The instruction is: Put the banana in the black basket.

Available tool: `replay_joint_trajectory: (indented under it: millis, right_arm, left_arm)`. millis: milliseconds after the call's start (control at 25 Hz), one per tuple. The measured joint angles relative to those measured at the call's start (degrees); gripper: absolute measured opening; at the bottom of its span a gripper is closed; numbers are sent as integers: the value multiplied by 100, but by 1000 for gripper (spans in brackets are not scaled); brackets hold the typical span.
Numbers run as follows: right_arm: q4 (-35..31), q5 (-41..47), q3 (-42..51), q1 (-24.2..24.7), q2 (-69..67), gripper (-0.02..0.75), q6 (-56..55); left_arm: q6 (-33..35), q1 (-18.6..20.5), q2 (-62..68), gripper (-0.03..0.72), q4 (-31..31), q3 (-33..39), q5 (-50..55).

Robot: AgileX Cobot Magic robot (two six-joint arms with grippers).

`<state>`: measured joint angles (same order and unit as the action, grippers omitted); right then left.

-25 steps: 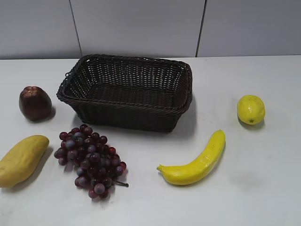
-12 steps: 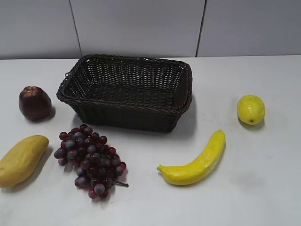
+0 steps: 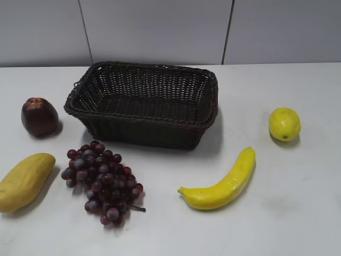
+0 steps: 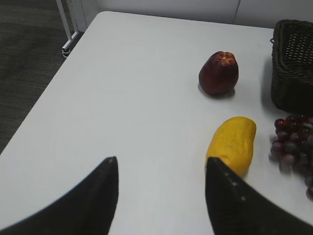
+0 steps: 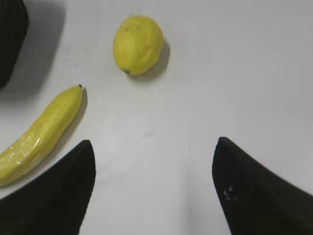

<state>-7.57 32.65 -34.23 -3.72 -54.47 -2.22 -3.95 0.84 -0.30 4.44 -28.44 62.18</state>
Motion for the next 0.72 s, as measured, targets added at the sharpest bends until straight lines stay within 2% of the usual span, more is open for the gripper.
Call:
replay_joint_trajectory:
  millis: [200, 320, 720]
  right_arm:
    - [-44, 654, -630, -310, -802, 589, 4]
    - [-53, 842, -1016, -793, -1244, 589, -224]
    - [236, 1151, -1940, -2583, -2875, 589, -2139]
  left_arm:
    - [0, 0, 0, 559, 0, 0, 0]
    - [0, 0, 0, 559, 0, 0, 0]
    - [0, 0, 0, 559, 0, 0, 0]
